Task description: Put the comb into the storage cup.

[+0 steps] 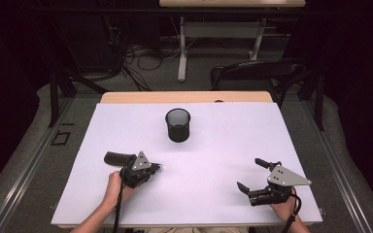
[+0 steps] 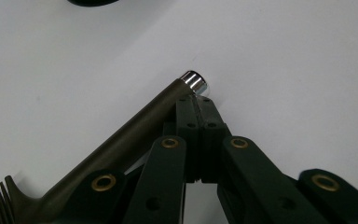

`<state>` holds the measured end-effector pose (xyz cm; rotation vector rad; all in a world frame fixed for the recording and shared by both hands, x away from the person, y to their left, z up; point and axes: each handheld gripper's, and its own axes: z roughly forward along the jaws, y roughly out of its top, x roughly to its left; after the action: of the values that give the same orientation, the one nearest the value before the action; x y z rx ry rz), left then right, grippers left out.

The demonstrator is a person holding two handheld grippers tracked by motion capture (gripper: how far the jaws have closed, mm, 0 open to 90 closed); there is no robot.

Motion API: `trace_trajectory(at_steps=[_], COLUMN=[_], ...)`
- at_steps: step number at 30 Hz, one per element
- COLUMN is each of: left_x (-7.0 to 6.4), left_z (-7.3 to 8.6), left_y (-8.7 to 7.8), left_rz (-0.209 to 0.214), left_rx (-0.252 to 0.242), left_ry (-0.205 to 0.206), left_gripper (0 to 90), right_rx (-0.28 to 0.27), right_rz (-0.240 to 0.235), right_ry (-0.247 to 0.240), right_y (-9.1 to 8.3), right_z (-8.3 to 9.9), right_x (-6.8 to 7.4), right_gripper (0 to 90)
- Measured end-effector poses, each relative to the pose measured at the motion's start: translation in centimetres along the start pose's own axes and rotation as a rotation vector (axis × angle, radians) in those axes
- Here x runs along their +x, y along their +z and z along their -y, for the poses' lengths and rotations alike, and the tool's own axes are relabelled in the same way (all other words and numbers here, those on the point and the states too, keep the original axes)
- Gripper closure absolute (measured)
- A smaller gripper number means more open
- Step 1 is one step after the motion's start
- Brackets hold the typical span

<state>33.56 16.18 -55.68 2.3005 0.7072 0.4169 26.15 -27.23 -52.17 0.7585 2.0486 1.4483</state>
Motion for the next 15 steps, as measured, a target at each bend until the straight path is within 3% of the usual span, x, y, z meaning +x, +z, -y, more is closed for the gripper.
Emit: trace_trajectory(at_steps=[15], left_x=[0.32], left_z=[0.08], left_y=[0.1], left_rz=[-0.013], left_rx=[0.007], left_ry=[-0.006], left_gripper=[89.9], right_rx=[0.003], right_rz=[-0.003], right_ry=[0.0], right_y=[-0.02], right_z=[0.03], right_x=[-0.04], right_gripper=[0.7])
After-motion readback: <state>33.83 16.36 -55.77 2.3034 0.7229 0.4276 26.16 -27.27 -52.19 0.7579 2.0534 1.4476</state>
